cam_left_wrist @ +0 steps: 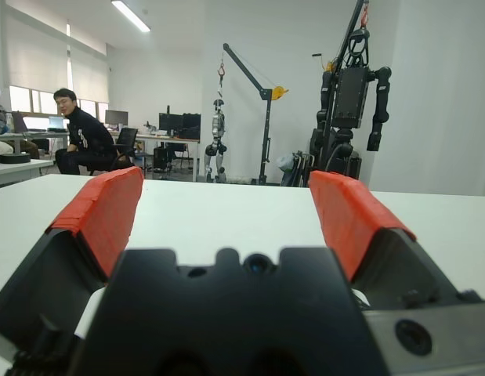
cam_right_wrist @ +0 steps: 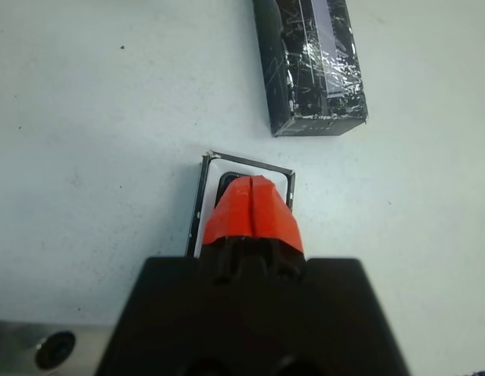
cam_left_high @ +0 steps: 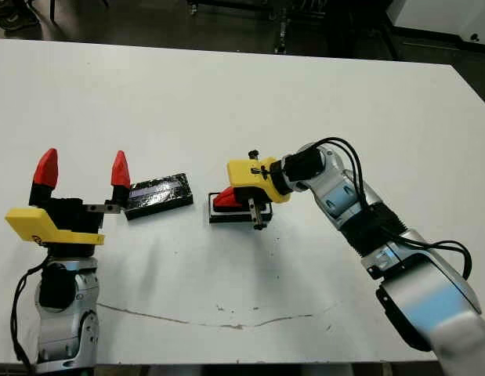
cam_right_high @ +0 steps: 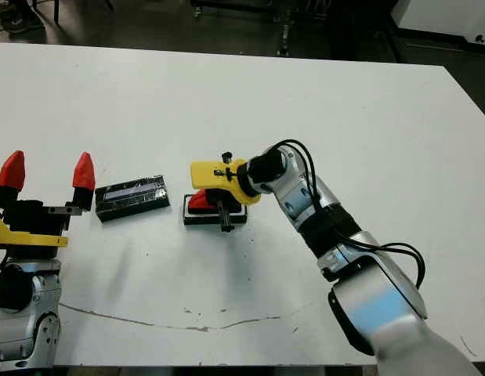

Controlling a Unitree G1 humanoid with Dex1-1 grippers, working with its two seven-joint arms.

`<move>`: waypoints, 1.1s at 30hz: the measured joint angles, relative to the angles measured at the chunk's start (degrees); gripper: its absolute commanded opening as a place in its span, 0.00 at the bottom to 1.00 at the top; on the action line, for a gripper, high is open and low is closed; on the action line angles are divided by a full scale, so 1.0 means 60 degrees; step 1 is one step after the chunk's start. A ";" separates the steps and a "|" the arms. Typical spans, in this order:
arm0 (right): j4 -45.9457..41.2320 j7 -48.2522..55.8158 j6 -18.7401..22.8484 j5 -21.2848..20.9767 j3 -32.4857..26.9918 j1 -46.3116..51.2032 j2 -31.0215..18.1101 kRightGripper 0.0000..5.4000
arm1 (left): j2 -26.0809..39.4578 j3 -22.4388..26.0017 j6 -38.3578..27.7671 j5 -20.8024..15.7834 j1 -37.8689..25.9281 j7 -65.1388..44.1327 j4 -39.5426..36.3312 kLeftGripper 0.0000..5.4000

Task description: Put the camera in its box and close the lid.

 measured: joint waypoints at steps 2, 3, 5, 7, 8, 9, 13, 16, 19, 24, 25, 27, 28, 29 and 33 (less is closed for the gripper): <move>0.0140 -0.0004 -0.0190 0.0070 -0.0063 0.0037 -0.0003 0.00 | 0.0000 -0.0001 -0.0030 -0.0004 0.0000 -0.0013 0.0001 1.00; 0.0195 -0.0013 -0.0277 0.0096 -0.0101 0.0079 -0.0012 0.00 | 0.0000 -0.0001 -0.0031 -0.0005 0.0000 -0.0015 0.0001 1.00; 0.0327 -0.0022 -0.0424 0.0201 -0.0205 0.0159 -0.0038 0.00 | 0.0000 -0.0001 -0.0031 -0.0008 0.0000 -0.0015 0.0000 1.00; 0.0531 -0.0014 -0.0546 0.0361 -0.0334 0.0185 -0.0098 0.00 | 0.0000 0.0000 -0.0031 -0.0008 0.0001 -0.0014 0.0000 1.00; 0.0599 -0.0007 -0.0577 0.0397 -0.0387 0.0187 -0.0157 0.00 | 0.0000 0.0001 -0.0031 -0.0008 0.0001 -0.0012 0.0000 1.00; 0.0656 -0.0006 -0.0631 0.0406 -0.0432 0.0187 -0.0227 0.00 | 0.0000 0.0003 -0.0031 -0.0007 0.0002 -0.0012 0.0000 1.00; 0.0727 0.0125 -0.0332 0.0729 -0.0903 0.0298 -0.0603 0.00 | 0.0022 0.0014 -0.0058 -0.0019 0.0003 -0.0084 0.0007 1.00; 0.0392 0.0303 0.0667 0.1178 -0.1492 0.0466 -0.0961 0.00 | 0.0037 0.0020 -0.0057 -0.0016 0.0004 -0.0090 0.0003 1.00; -0.0349 0.0359 0.1575 0.1895 -0.2241 0.0460 -0.1192 0.00 | 0.0037 0.0009 0.0026 -0.0033 0.0004 -0.0090 -0.0057 1.00; -0.1448 0.0169 0.2775 0.2839 -0.3243 0.0513 -0.1450 0.00 | 0.0042 0.0016 0.0056 -0.0024 0.0001 -0.0075 -0.0144 1.00; -0.1650 0.0069 0.2921 0.2934 -0.3375 0.0542 -0.1513 0.00 | 0.0050 0.0020 0.0060 -0.0022 0.0000 -0.0073 -0.0158 1.00; -0.2036 -0.0203 0.3274 0.3056 -0.3642 0.0607 -0.1621 0.00 | 0.0086 0.0044 0.0106 -0.0021 -0.0001 -0.0068 -0.0182 1.00; -0.2159 -0.0337 0.3411 0.3173 -0.3775 0.0646 -0.1658 0.00 | 0.0101 0.0046 0.0154 -0.0020 -0.0003 -0.0062 -0.0201 1.00; -0.2251 -0.0484 0.3512 0.3338 -0.3984 0.0710 -0.1665 0.00 | 0.0116 0.0048 0.0210 -0.0019 -0.0007 -0.0047 -0.0235 1.00; -0.2876 -0.1456 0.3468 0.3852 -0.4854 0.1328 -0.1629 0.00 | 0.0294 0.0114 0.0450 -0.0021 -0.0040 0.0016 -0.0410 1.00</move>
